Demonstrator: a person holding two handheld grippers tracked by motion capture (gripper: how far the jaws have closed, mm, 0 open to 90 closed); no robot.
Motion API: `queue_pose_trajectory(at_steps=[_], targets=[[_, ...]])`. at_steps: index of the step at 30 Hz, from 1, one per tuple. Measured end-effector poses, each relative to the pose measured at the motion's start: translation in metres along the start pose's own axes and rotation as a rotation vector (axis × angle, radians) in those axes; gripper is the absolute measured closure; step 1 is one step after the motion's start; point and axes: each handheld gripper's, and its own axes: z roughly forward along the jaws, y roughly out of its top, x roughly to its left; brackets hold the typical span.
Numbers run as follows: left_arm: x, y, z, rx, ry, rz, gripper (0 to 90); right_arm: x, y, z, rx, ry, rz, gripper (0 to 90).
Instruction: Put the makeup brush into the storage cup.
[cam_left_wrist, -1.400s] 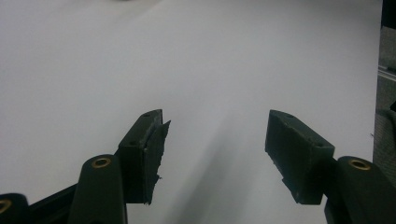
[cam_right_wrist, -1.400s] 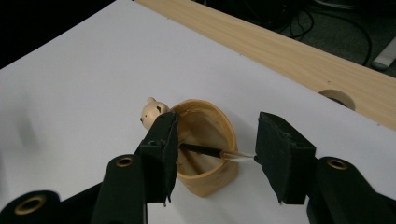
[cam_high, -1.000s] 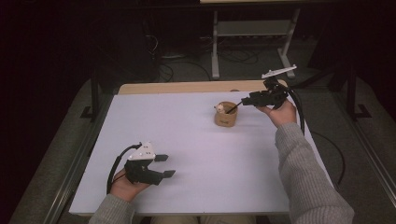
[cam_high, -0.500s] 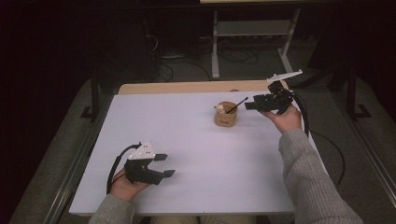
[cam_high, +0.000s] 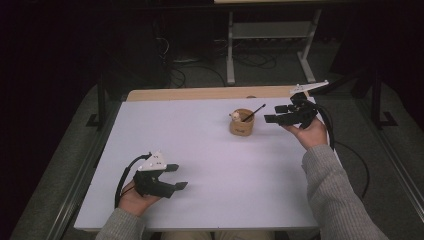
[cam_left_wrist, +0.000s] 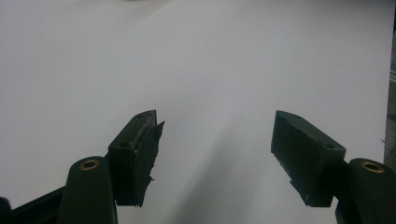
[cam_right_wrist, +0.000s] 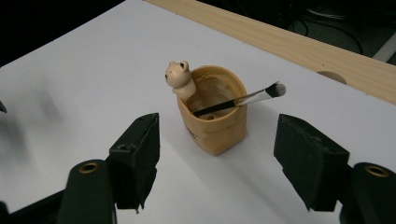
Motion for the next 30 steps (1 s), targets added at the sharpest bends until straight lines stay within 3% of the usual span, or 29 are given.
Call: queue_pose_trajectory(at_steps=[18, 30], targets=[[0.005, -0.001, -0.004, -0.007, 0.012, -0.011, 29.2, 0.017, -0.020, 0.002, 0.008, 0.030, -0.007, 26.7], [0.006, -0.002, -0.004, -0.011, 0.020, -0.025, 27.4, 0.033, -0.034, -0.002, -0.010, 0.043, -0.051, 26.1]])
